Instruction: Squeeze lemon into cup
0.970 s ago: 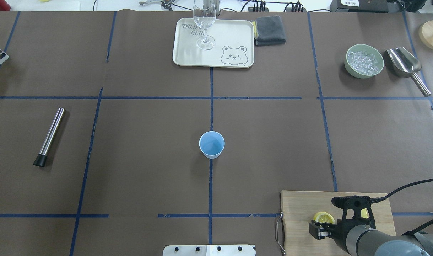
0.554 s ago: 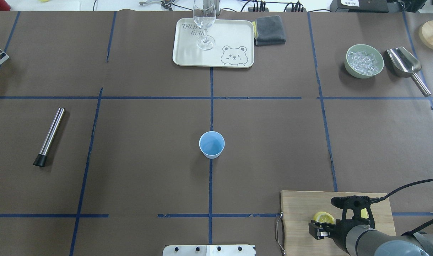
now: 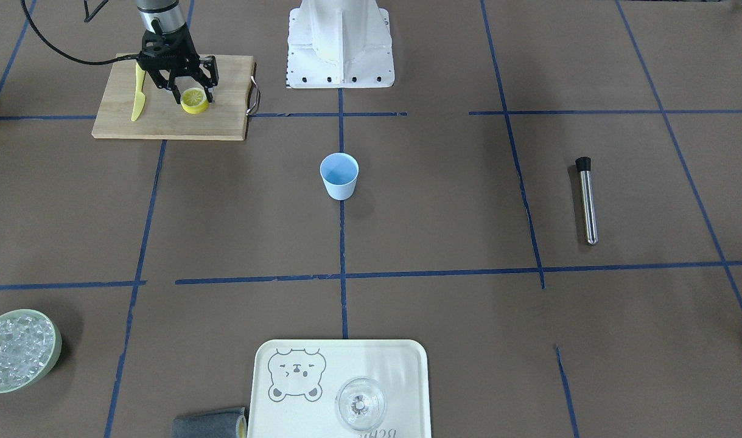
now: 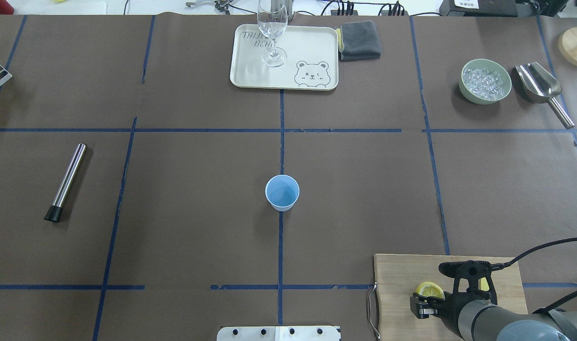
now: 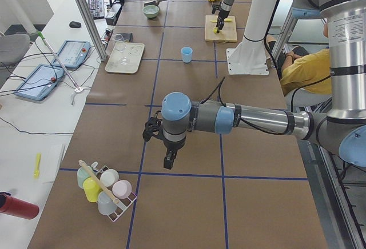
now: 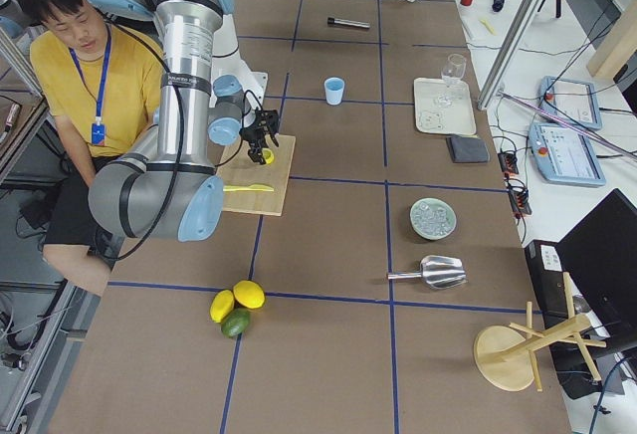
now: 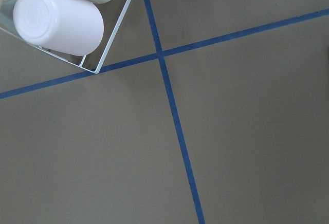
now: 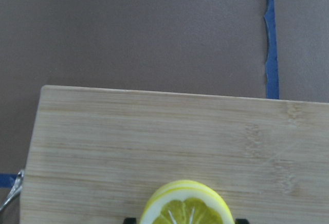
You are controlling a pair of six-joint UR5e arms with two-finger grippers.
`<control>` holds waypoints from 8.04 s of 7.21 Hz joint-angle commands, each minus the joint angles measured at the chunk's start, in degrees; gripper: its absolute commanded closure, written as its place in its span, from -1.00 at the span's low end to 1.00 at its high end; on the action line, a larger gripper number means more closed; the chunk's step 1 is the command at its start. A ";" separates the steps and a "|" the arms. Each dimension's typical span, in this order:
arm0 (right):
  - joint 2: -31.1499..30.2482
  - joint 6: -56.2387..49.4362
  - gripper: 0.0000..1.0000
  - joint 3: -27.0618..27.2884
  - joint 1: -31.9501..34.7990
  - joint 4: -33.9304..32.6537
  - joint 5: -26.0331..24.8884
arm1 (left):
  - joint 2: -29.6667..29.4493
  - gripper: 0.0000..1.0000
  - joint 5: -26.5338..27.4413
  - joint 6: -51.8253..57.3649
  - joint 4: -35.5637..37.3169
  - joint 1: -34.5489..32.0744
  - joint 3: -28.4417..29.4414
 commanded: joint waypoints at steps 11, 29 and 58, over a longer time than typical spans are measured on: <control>6.23 -0.18 0.61 11.47 5.18 -13.48 2.88 | 0.00 -1.00 -0.02 -0.09 0.02 0.00 -0.36; 64.20 -8.00 -1.00 -26.68 25.50 -38.49 17.65 | 0.18 -1.00 0.07 -0.17 0.11 0.09 0.34; 1.09 -106.00 -1.00 -19.91 97.84 -37.88 55.46 | -9.47 -0.58 18.53 -54.94 -46.86 40.69 11.86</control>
